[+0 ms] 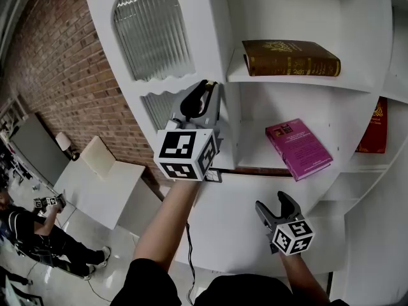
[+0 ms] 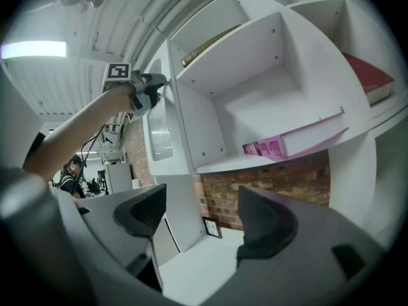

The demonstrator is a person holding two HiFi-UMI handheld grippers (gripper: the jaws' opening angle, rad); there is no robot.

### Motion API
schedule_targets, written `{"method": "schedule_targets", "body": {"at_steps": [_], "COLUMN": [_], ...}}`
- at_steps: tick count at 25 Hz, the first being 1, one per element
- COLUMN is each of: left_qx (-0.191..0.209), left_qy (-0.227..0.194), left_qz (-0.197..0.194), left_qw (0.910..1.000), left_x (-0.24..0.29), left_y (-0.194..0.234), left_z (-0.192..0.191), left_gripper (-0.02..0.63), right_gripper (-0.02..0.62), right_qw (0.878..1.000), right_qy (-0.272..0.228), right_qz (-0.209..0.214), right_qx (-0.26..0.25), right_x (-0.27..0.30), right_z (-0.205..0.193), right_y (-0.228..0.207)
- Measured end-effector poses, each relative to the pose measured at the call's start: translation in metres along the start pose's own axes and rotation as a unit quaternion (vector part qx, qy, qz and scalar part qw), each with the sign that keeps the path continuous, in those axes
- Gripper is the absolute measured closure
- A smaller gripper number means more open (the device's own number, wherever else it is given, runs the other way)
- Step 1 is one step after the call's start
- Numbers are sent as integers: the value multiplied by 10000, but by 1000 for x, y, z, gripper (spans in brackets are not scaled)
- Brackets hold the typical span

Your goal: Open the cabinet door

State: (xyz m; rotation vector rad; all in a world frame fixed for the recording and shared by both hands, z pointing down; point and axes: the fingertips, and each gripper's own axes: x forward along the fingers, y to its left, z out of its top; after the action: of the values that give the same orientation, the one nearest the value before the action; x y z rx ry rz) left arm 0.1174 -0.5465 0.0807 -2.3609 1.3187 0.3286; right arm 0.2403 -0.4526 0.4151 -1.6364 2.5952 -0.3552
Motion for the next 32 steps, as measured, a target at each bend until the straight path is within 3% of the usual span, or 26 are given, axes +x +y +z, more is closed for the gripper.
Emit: {"method": "schedule_targets", "body": {"at_steps": [6,18,32], "left_qx": [-307,-531,-867], "left_qy": [-69,-19,-81], "left_qz": [61,239,444], "left_qw": [9995,9983,9952], "left_x": [-5,-20,-66], "left_y": [1,1,-1], "left_z": [2,12,29], "left_gripper": [515,522,528], "right_gripper": [247,247,247], "right_qw": [10000,9995,9969], "right_qy": [-36,-195,-346], "right_qz": [54,157,621], "right_qx": [24,-207,-337], "right_x": [-2,-26,-46], "right_z": [4,22,21], "right_y": [2,-5,4]}}
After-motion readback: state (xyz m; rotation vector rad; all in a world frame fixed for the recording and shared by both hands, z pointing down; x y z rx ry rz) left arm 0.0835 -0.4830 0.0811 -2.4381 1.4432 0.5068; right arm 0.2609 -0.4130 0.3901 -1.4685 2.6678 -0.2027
